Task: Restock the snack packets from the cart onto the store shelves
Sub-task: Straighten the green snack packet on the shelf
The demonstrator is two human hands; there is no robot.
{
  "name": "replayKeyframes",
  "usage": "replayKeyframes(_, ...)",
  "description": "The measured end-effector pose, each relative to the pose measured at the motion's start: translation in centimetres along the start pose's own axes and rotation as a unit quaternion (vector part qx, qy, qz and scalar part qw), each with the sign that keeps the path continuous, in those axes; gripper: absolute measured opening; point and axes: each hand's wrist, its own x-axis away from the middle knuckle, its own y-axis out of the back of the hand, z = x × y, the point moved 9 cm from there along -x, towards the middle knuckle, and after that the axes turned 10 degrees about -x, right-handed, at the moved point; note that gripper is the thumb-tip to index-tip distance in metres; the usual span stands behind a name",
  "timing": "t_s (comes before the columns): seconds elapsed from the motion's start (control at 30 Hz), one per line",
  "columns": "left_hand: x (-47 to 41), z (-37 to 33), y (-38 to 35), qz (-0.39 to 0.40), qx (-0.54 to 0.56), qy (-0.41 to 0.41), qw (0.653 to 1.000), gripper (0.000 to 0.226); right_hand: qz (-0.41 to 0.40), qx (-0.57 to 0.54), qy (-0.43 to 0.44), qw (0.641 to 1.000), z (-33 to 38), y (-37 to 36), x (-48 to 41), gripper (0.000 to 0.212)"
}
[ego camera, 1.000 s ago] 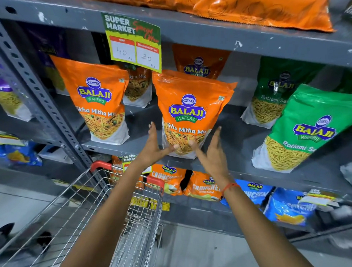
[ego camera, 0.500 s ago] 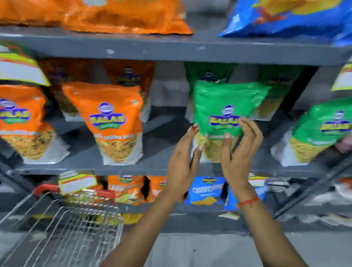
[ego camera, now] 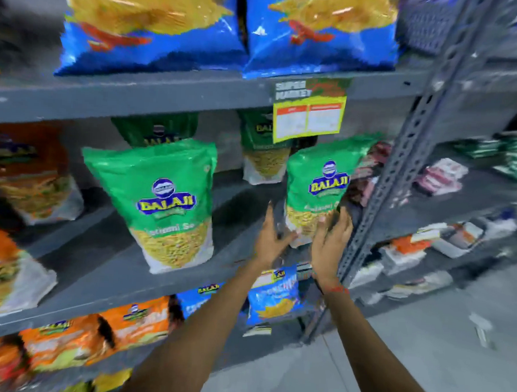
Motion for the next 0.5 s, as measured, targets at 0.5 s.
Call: replayKeyframes(0.5, -4.8, 4.6, -2.9, 0.104, -0.057, 0.049, 0.992, 0.084, 0.175, -0.128, -0.159, 0.963, -5.0, -1.6, -2.4, 0.040)
